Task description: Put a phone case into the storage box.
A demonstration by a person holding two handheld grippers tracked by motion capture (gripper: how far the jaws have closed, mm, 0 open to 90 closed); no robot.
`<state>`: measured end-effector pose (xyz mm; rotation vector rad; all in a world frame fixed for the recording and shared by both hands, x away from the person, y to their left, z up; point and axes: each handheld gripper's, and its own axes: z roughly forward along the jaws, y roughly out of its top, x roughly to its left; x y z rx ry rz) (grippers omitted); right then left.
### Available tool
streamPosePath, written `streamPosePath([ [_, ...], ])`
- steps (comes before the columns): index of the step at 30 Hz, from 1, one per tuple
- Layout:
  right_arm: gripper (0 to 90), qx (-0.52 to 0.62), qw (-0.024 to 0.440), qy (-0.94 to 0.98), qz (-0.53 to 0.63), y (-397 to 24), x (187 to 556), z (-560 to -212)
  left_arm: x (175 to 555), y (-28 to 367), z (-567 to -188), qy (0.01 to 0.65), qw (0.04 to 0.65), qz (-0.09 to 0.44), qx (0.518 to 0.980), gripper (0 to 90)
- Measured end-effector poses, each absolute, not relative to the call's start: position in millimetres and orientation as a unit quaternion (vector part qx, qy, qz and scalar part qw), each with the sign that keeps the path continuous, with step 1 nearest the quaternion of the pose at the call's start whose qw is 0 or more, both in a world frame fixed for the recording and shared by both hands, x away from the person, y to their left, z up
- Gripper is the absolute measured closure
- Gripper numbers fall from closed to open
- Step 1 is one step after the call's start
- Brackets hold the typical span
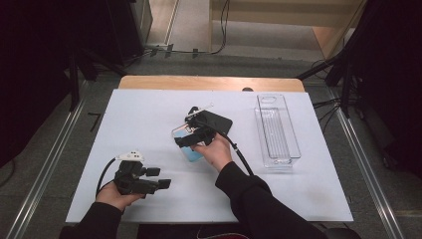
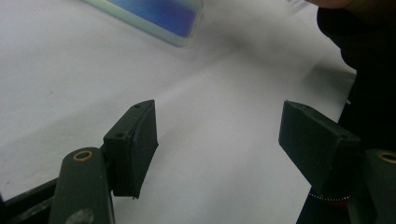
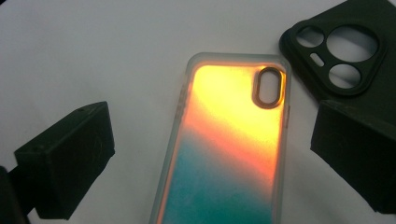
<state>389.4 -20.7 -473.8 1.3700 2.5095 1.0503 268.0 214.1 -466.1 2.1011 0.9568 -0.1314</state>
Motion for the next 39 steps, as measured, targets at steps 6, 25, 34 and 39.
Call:
streamPosePath([
  [6,0.0,0.445,0.044,0.830,0.333,-17.8,389.7,-480.1,268.1,214.3,-466.1,0.379,0.403,-0.052,0.832,28.0],
  [25,5.3,0.435,0.071,0.851,0.285,-12.6,386.2,-499.4,268.5,213.3,-466.5,0.378,0.402,-0.053,0.832,28.0],
  [34,11.0,0.419,0.114,0.861,0.265,-5.8,379.4,-502.0,268.5,213.3,-466.6,0.380,0.401,-0.053,0.832,28.0],
  [39,12.8,0.417,0.116,0.861,0.267,-6.5,378.7,-501.9,268.6,213.1,-466.5,0.382,0.400,-0.053,0.832,28.0],
])
